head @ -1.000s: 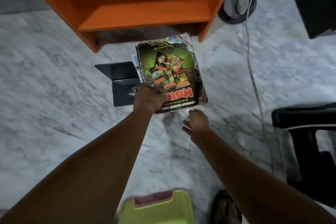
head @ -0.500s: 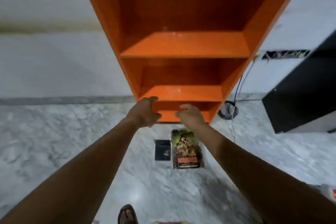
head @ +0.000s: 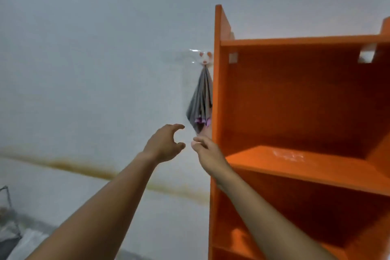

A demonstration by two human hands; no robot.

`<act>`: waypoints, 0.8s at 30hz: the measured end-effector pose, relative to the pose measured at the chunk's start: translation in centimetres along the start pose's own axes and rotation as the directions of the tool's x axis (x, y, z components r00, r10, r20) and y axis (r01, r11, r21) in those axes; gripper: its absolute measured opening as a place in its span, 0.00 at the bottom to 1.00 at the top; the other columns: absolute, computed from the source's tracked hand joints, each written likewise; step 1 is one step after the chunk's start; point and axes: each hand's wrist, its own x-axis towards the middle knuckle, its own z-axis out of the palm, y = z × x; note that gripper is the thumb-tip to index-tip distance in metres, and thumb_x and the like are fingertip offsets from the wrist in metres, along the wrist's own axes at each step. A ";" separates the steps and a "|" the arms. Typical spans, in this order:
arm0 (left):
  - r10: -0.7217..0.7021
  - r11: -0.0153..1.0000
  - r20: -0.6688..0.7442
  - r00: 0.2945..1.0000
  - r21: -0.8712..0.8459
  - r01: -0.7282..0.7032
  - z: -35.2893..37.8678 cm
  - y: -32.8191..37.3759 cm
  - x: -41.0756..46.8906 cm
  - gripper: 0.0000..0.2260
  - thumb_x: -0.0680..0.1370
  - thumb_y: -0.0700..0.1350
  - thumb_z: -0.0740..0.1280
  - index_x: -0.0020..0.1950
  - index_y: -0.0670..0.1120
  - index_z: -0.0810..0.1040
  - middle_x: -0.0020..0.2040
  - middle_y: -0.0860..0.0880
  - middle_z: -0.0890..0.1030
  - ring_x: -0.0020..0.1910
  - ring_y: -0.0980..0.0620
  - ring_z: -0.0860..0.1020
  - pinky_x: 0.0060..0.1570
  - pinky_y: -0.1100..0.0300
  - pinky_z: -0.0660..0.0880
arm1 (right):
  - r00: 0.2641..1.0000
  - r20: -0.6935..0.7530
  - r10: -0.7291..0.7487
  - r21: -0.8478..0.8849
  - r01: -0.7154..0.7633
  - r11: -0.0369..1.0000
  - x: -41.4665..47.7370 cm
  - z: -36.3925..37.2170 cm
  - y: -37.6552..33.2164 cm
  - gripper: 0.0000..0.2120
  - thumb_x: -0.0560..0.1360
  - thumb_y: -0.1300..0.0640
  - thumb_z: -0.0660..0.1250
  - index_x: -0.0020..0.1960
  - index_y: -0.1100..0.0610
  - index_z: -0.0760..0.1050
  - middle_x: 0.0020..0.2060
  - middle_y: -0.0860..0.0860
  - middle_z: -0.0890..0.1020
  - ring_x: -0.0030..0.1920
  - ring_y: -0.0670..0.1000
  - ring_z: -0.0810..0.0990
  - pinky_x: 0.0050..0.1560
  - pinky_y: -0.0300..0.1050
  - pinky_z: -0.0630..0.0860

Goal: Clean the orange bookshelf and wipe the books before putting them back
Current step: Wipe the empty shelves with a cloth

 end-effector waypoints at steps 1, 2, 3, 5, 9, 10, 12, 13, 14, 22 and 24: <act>0.024 1.000 -0.026 0.999 -0.006 -0.024 -0.6 -0.8 2.0 0.26 0.77 0.49 0.71 0.75 0.54 0.70 0.74 0.50 0.73 0.72 0.50 0.71 0.69 0.53 0.69 | 1.000 -0.025 -0.011 0.021 0.012 1.000 1.6 1.0 -0.8 0.16 0.84 0.49 0.60 0.71 0.48 0.72 0.68 0.47 0.75 0.66 0.48 0.73 0.61 0.44 0.69; 0.042 0.999 -0.049 0.998 -0.019 -0.043 -1.2 -1.8 4.5 0.26 0.78 0.49 0.70 0.75 0.53 0.70 0.74 0.50 0.73 0.72 0.50 0.71 0.69 0.53 0.69 | 0.998 -0.056 -0.029 0.040 0.031 0.999 3.9 2.1 -1.5 0.17 0.85 0.48 0.59 0.72 0.47 0.71 0.69 0.46 0.73 0.68 0.48 0.72 0.63 0.45 0.68; 0.060 0.998 -0.065 0.996 -0.025 -0.062 -1.3 -2.8 6.6 0.25 0.78 0.48 0.70 0.75 0.53 0.70 0.74 0.50 0.73 0.72 0.50 0.71 0.68 0.54 0.69 | 0.995 -0.092 -0.044 0.059 0.050 0.997 5.7 3.1 -2.0 0.18 0.85 0.48 0.58 0.74 0.47 0.69 0.70 0.45 0.72 0.69 0.47 0.70 0.63 0.44 0.67; 0.112 0.992 -0.054 0.992 -0.055 -0.115 -1.5 -4.8 11.5 0.24 0.79 0.48 0.69 0.75 0.53 0.70 0.74 0.50 0.73 0.72 0.50 0.71 0.69 0.54 0.68 | 0.973 -0.225 -0.056 0.061 0.072 0.996 10.5 4.7 -3.1 0.19 0.86 0.49 0.57 0.75 0.49 0.68 0.71 0.46 0.72 0.70 0.48 0.70 0.63 0.43 0.66; 0.160 0.962 -0.041 0.986 -0.217 -0.165 -0.4 -6.0 19.4 0.22 0.80 0.53 0.68 0.74 0.51 0.72 0.72 0.49 0.74 0.70 0.48 0.73 0.69 0.50 0.71 | 0.882 -0.469 -0.041 0.045 0.071 0.996 18.8 4.7 -5.1 0.20 0.83 0.46 0.60 0.74 0.47 0.68 0.71 0.47 0.72 0.64 0.54 0.77 0.61 0.54 0.79; 0.149 0.944 -0.042 0.988 -0.291 -0.155 0.1 -6.0 21.1 0.22 0.80 0.54 0.68 0.74 0.51 0.73 0.72 0.48 0.75 0.69 0.47 0.74 0.68 0.49 0.71 | 0.852 -0.523 -0.036 0.025 0.057 0.998 20.6 4.3 -5.5 0.20 0.82 0.45 0.61 0.73 0.46 0.69 0.69 0.45 0.73 0.58 0.52 0.79 0.53 0.52 0.81; 0.138 0.901 -0.037 0.990 -0.410 -0.141 1.2 -5.5 23.6 0.22 0.81 0.55 0.67 0.73 0.50 0.74 0.70 0.46 0.76 0.67 0.45 0.76 0.68 0.48 0.72 | 0.806 -0.591 -0.036 -0.007 0.039 0.999 23.3 3.1 -6.3 0.19 0.83 0.46 0.61 0.72 0.47 0.70 0.63 0.44 0.73 0.52 0.48 0.75 0.43 0.39 0.72; 0.135 0.884 -0.033 0.990 -0.447 -0.135 1.9 -5.1 24.8 0.22 0.81 0.55 0.66 0.73 0.49 0.74 0.70 0.45 0.77 0.67 0.45 0.76 0.67 0.48 0.72 | 0.794 -0.607 -0.041 -0.032 0.028 0.999 24.4 2.4 -6.8 0.19 0.83 0.47 0.61 0.73 0.48 0.70 0.61 0.44 0.73 0.53 0.48 0.73 0.40 0.37 0.67; 0.128 0.868 -0.032 0.991 -0.479 -0.127 2.3 -4.6 25.7 0.22 0.81 0.54 0.66 0.73 0.49 0.73 0.69 0.45 0.77 0.66 0.44 0.76 0.67 0.48 0.72 | 0.785 -0.618 -0.047 -0.056 0.016 0.998 25.6 1.9 -7.2 0.18 0.83 0.48 0.61 0.72 0.48 0.70 0.61 0.45 0.74 0.54 0.49 0.73 0.40 0.36 0.66; 0.048 0.725 0.005 0.999 -0.688 -0.032 3.1 -2.8 30.1 0.19 0.82 0.51 0.64 0.72 0.47 0.74 0.65 0.45 0.80 0.64 0.45 0.78 0.66 0.50 0.73 | 0.710 -0.704 -0.028 -0.210 -0.171 0.963 31.3 0.2 -9.1 0.18 0.81 0.55 0.63 0.71 0.50 0.73 0.68 0.51 0.78 0.68 0.57 0.76 0.68 0.48 0.71; 0.116 0.642 0.108 0.987 -0.767 0.008 2.8 -2.7 30.6 0.16 0.83 0.48 0.63 0.68 0.43 0.77 0.63 0.44 0.81 0.61 0.46 0.79 0.63 0.51 0.75 | 0.694 -0.718 -0.045 -0.204 -0.149 0.968 31.6 0.1 -9.5 0.09 0.80 0.52 0.67 0.59 0.49 0.81 0.61 0.51 0.83 0.60 0.57 0.80 0.57 0.46 0.74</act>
